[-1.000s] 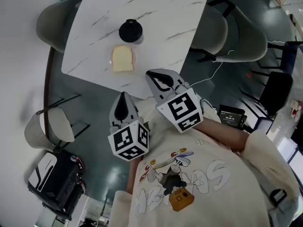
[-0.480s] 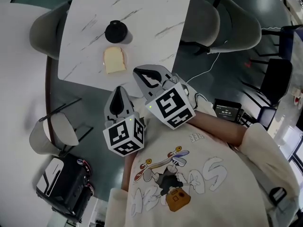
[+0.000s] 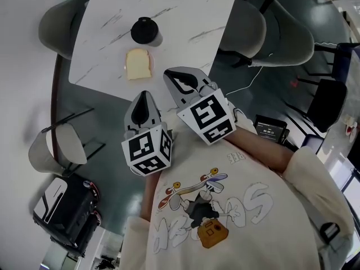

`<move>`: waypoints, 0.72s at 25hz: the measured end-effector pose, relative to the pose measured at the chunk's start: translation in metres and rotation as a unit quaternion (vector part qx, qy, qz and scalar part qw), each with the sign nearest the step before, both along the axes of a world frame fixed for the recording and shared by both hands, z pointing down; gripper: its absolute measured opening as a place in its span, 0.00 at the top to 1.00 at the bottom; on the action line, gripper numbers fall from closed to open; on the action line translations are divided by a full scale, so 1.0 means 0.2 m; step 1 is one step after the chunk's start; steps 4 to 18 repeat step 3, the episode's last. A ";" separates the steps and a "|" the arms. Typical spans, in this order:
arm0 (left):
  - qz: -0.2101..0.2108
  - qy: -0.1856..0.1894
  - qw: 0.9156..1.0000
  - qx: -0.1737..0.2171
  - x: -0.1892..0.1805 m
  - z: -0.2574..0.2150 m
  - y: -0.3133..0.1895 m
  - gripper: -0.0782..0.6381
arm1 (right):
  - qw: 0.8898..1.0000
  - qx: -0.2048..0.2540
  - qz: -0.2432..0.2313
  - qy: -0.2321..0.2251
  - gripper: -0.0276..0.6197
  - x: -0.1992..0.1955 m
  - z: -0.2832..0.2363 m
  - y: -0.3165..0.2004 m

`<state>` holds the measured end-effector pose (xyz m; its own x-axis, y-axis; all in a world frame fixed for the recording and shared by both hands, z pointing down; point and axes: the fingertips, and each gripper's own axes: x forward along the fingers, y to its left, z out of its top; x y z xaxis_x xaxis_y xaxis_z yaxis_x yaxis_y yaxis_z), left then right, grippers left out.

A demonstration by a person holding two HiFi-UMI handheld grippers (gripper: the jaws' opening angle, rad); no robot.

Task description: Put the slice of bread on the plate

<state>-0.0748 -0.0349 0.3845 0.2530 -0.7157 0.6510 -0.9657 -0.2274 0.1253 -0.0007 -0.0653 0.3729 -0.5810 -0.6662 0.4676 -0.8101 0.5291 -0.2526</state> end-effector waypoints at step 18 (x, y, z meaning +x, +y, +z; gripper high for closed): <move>0.002 0.004 1.000 -0.002 0.01 0.02 0.00 0.88 | 1.000 0.000 0.002 0.000 0.95 0.01 0.01 -0.01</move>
